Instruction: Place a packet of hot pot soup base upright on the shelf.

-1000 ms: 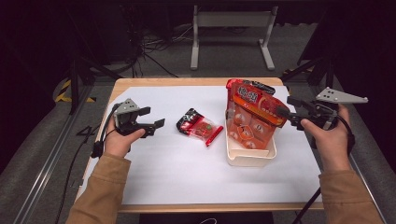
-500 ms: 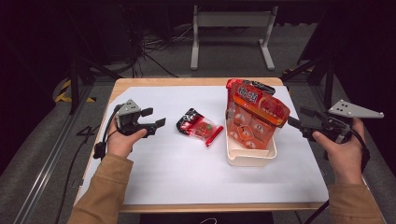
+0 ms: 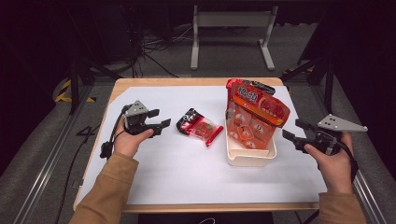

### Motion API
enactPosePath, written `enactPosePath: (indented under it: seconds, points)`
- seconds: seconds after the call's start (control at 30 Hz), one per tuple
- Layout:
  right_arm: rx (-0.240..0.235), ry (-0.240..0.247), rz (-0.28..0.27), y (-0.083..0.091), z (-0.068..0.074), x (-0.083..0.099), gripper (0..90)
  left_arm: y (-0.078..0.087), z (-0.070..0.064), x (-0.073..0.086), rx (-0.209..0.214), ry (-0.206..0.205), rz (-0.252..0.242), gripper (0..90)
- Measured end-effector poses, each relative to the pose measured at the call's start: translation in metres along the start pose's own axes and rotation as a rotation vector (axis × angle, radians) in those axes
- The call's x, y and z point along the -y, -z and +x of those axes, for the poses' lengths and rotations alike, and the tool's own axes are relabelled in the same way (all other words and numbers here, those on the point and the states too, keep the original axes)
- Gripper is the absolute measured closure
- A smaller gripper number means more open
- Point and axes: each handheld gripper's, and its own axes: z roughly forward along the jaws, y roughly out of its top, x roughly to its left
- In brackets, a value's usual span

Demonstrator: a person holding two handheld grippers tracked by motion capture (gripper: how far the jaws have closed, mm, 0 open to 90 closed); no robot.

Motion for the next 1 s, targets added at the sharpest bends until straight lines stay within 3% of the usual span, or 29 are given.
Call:
enactPosePath:
  seconds: [0.1,0.17,0.23,0.6,0.8,0.87,1.0]
  points:
    - [0.005,-0.005,0.007,-0.002,-0.003,0.004,32.4,-0.005,-0.002,-0.002,0.0,-0.006,-0.001,33.0]
    - [-0.004,-0.022,0.006,-0.003,-0.008,0.008,33.3,-0.011,-0.005,-0.004,0.026,0.006,-0.01,30.7]
    - [-0.007,-0.042,0.008,-0.004,-0.012,0.013,34.2,-0.019,-0.008,-0.006,0.028,0.005,0.009,26.4]
    - [-0.015,-0.056,0.033,-0.011,-0.019,0.019,36.5,-0.048,-0.016,-0.008,0.012,-0.027,0.028,17.6]
    - [-0.02,-0.056,0.035,-0.011,-0.019,0.02,36.6,-0.06,-0.011,-0.006,-0.004,0.006,0.033,16.9]
    - [-0.022,-0.057,0.036,-0.011,-0.018,0.021,37.2,-0.065,-0.009,-0.004,-0.004,0.044,0.045,16.8]
    - [-0.023,-0.056,0.038,-0.01,-0.018,0.021,37.2,-0.074,-0.002,0.001,-0.037,0.065,0.072,12.7]
